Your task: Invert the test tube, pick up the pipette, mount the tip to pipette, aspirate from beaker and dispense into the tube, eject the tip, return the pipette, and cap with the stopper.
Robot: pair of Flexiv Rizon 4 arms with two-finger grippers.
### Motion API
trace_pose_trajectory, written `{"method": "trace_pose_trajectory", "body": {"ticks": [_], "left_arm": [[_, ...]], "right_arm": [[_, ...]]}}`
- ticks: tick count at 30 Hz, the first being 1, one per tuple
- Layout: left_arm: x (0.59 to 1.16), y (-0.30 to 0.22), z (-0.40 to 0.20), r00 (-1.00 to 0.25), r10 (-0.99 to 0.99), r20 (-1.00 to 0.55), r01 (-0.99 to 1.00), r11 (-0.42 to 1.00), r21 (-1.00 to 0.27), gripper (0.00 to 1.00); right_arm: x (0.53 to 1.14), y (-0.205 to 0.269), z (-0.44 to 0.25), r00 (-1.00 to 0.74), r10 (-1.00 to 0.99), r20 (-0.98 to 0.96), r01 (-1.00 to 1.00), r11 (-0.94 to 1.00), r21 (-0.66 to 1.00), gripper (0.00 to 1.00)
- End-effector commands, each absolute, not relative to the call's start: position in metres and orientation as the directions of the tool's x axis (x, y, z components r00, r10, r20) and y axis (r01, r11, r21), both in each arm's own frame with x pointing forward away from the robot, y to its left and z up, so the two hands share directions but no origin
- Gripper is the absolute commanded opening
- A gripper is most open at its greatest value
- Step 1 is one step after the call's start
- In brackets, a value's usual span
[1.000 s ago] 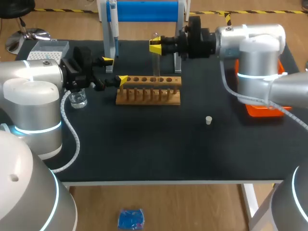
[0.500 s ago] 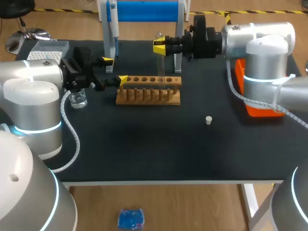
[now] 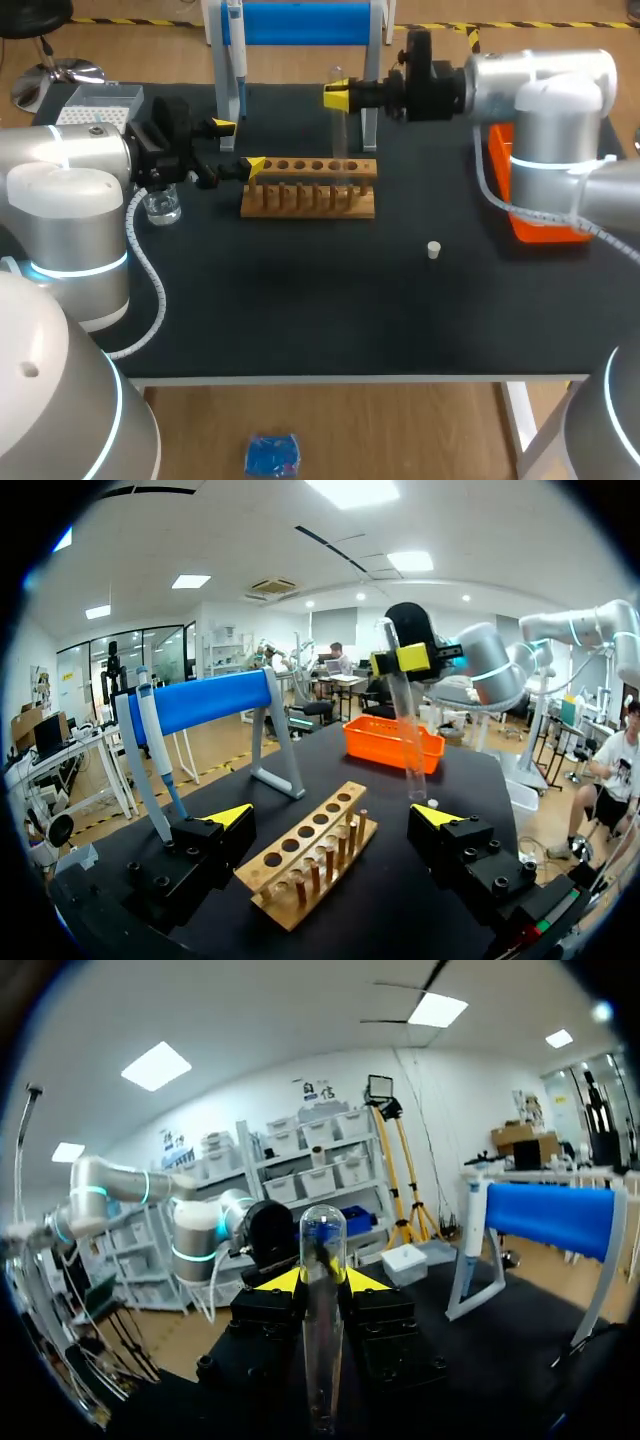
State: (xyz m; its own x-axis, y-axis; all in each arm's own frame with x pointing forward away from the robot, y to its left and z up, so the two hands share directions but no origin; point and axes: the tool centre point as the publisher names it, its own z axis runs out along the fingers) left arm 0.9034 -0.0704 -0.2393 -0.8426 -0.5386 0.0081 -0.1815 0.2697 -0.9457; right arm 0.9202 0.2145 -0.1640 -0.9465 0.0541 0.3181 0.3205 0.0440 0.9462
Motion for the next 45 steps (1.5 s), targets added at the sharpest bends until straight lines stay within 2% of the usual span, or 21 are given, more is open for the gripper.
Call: {"method": "trace_pose_trajectory", "body": {"ticks": [1, 7, 11, 21, 28, 39, 45], "left_arm": [[0.903, -0.071, -0.241, -0.840, -0.542, 0.005, -0.177, 0.265, -0.948, 1.00], [0.903, -0.071, -0.241, -0.840, -0.542, 0.005, -0.177, 0.265, -0.948, 1.00], [0.903, -0.071, -0.241, -0.840, -0.542, 0.005, -0.177, 0.265, -0.948, 1.00], [0.903, -0.071, -0.241, -0.840, -0.542, 0.005, -0.177, 0.265, -0.948, 1.00], [0.903, -0.071, -0.241, -0.840, -0.542, 0.005, -0.177, 0.265, -0.948, 1.00], [0.903, -0.071, -0.241, -0.840, -0.542, 0.005, -0.177, 0.265, -0.948, 1.00], [0.903, -0.071, -0.241, -0.840, -0.542, 0.005, -0.177, 0.265, -0.948, 1.00]], "right_arm": [[0.926, 0.209, -0.156, -0.813, 0.088, 0.575, 0.581, 0.084, 0.809, 0.00], [0.924, 0.214, -0.158, -0.632, 0.125, 0.765, 0.773, 0.181, 0.608, 0.00], [0.924, 0.218, -0.161, -0.465, 0.139, 0.874, 0.881, 0.171, 0.442, 0.00], [0.932, 0.218, -0.178, -0.201, 0.143, 0.969, 0.976, 0.109, 0.186, 0.00], [0.928, 0.213, -0.184, -0.118, 0.085, 0.989, 0.988, 0.111, 0.108, 0.00], [0.921, 0.205, -0.183, -0.139, 0.018, 0.990, 0.986, 0.101, 0.136, 0.00], [0.914, 0.203, -0.185, -0.082, -0.003, 0.997, 0.987, 0.140, 0.081, 0.00]]}}
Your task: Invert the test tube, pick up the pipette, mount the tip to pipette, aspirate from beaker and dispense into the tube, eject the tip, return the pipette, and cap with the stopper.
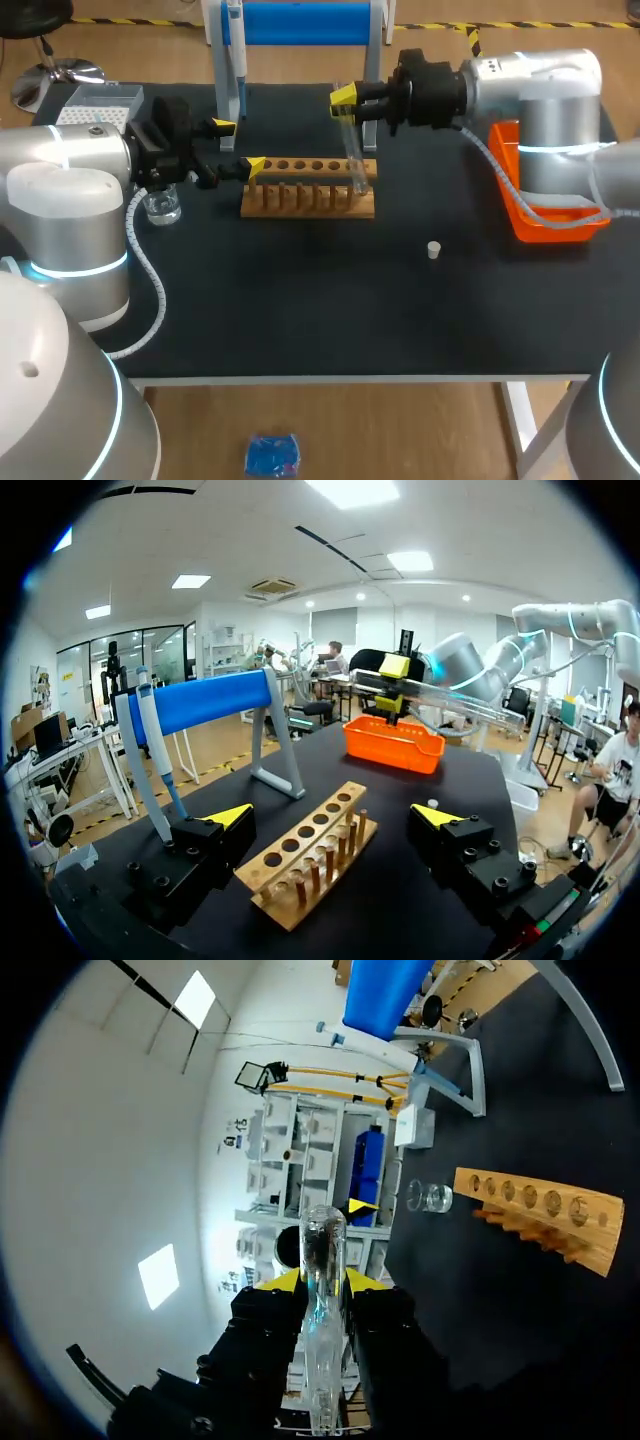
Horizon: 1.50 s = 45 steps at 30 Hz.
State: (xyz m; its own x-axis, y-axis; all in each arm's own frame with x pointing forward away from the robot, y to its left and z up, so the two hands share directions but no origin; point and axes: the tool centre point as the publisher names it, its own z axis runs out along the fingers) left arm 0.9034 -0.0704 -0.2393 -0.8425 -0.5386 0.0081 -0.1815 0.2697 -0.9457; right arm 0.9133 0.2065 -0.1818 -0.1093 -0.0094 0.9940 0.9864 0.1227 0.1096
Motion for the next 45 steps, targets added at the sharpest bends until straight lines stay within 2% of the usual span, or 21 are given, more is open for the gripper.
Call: {"method": "trace_pose_trajectory", "body": {"ticks": [1, 3, 39, 42, 45], "left_arm": [[0.903, -0.071, -0.241, -0.840, -0.542, 0.005, -0.177, 0.265, -0.948, 1.00], [0.903, -0.071, -0.241, -0.840, -0.542, 0.005, -0.177, 0.265, -0.948, 1.00], [0.903, -0.071, -0.241, -0.840, -0.542, 0.005, -0.177, 0.265, -0.948, 1.00], [0.895, -0.077, -0.234, -0.878, -0.455, -0.150, 0.055, 0.215, -0.975, 1.00], [0.888, -0.079, -0.234, -0.874, -0.407, -0.264, 0.206, 0.182, -0.962, 1.00]], "right_arm": [[0.913, 0.202, -0.185, -0.084, -0.003, 0.996, 0.987, 0.140, 0.084, 0.00], [0.912, 0.201, -0.185, -0.020, -0.016, 1.000, 0.988, 0.151, 0.022, 0.00], [0.912, 0.200, -0.187, -0.025, -0.021, 0.999, 0.990, 0.140, 0.028, 0.00], [0.912, 0.200, -0.187, -0.025, -0.021, 0.999, 0.990, 0.140, 0.028, 0.00], [0.912, 0.200, -0.187, -0.025, -0.021, 0.999, 0.990, 0.140, 0.028, 0.00]]}}
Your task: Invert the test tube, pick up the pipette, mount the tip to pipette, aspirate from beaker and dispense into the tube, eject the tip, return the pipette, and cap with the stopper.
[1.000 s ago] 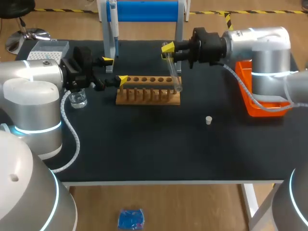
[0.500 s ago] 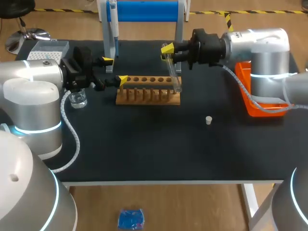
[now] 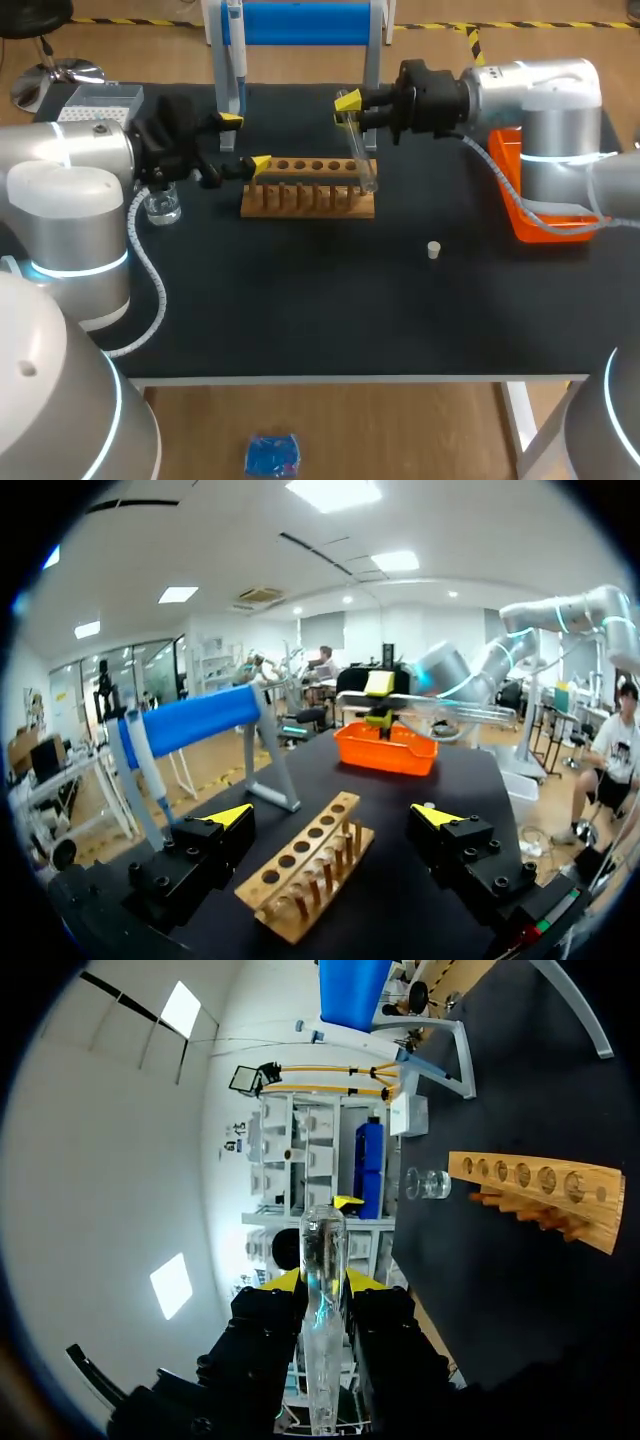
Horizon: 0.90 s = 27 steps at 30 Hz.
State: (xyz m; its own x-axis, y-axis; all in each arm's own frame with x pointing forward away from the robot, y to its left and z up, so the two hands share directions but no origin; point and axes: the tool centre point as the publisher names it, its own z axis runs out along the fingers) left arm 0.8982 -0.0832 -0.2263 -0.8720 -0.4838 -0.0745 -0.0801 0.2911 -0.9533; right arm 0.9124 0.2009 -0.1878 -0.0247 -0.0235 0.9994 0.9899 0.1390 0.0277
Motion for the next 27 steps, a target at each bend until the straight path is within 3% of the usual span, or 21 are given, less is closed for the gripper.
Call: {"method": "trace_pose_trajectory", "body": {"ticks": [1, 9, 15, 27], "left_arm": [[0.886, -0.080, -0.234, -0.867, -0.398, -0.300, 0.244, 0.185, -0.952, 1.00], [0.877, -0.089, -0.217, -0.793, -0.239, -0.561, 0.564, 0.063, -0.823, 1.00], [0.876, -0.094, -0.193, -0.689, -0.224, -0.689, 0.676, 0.145, -0.723, 1.00], [0.876, -0.096, -0.191, -0.703, -0.226, -0.674, 0.658, 0.152, -0.737, 1.00]], "right_arm": [[0.912, 0.200, -0.187, -0.025, -0.021, 0.999, 0.990, 0.140, 0.028, 0.00], [0.912, 0.200, -0.187, -0.025, -0.021, 0.999, 0.990, 0.140, 0.028, 0.00], [0.912, 0.200, -0.187, -0.025, -0.021, 0.999, 0.990, 0.140, 0.028, 0.00], [0.912, 0.200, -0.187, -0.025, -0.021, 0.999, 0.990, 0.140, 0.028, 0.00]]}}
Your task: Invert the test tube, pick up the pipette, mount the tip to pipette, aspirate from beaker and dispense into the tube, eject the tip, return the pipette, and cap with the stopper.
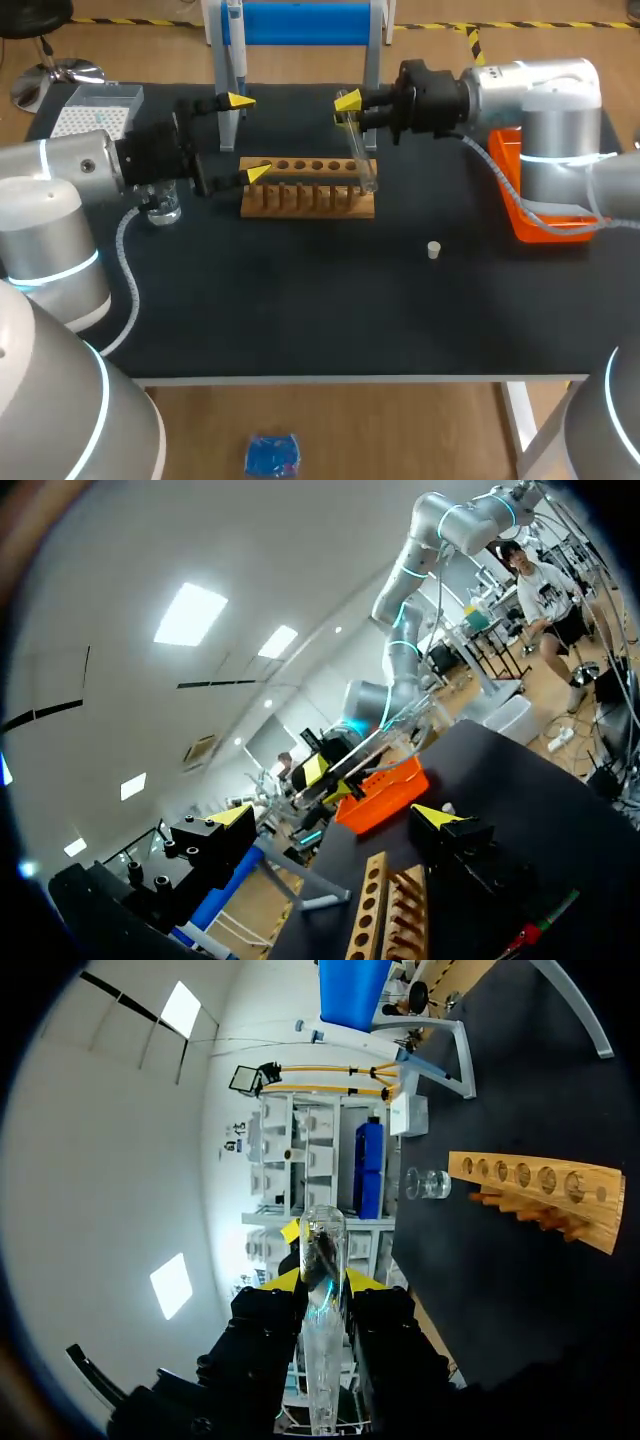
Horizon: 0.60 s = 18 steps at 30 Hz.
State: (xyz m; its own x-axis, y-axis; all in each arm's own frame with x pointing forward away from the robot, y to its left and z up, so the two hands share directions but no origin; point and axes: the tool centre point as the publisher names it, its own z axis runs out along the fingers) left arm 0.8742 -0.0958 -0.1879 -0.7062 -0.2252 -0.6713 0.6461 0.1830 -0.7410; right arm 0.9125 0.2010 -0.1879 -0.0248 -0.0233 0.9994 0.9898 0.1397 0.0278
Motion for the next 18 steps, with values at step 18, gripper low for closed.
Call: {"method": "trace_pose_trajectory", "body": {"ticks": [18], "left_arm": [[0.848, -0.143, -0.175, -0.256, -0.060, -0.965, 0.895, 0.364, -0.260, 1.00]], "right_arm": [[0.912, 0.200, -0.187, -0.025, -0.021, 0.999, 0.990, 0.140, 0.028, 0.00]]}}
